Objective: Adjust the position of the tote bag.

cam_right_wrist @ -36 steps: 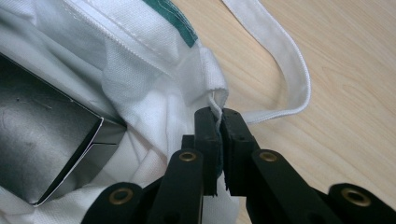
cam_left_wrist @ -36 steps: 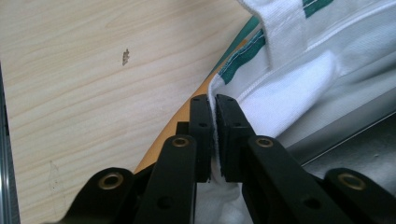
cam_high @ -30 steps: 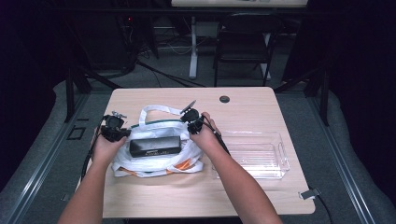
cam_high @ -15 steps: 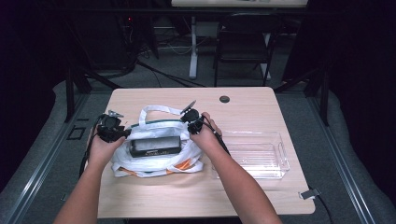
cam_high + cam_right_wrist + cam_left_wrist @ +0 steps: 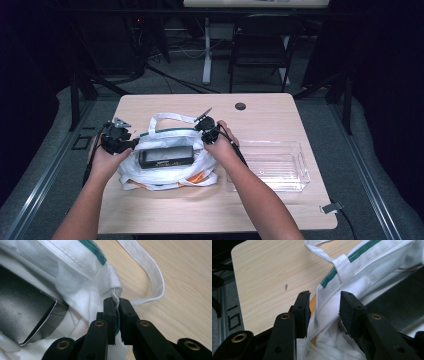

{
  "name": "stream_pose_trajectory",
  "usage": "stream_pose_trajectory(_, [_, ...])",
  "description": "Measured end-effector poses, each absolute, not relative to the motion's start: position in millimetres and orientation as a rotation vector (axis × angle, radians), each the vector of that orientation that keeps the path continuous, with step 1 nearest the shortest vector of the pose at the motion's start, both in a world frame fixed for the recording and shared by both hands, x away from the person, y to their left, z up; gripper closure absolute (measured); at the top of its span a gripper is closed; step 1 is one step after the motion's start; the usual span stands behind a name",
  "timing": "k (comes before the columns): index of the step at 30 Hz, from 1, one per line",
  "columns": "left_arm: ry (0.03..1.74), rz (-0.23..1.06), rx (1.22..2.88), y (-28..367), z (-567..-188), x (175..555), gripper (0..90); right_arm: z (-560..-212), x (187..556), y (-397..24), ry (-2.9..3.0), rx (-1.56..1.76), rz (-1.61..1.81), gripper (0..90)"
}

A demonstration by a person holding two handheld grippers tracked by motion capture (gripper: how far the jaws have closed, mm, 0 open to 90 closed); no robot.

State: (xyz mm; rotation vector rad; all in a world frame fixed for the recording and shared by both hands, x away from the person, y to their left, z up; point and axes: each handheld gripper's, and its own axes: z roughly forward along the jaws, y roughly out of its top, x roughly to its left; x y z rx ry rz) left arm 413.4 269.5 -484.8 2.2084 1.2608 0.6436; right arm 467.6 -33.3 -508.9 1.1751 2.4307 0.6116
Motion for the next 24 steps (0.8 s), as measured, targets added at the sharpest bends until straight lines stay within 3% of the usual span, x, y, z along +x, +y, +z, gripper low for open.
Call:
stream_pose_trajectory(8, [1.243,0.669,2.230,270.5,-485.8,409.8,58.3,-492.5,459.0,-39.5,2.414,1.163,0.724,74.7])
stream_pose_trajectory(24, [1.186,0.686,2.249,262.5,-477.3,404.2,55.8,-466.0,434.7,-49.7,2.404,1.120,0.858,64.6])
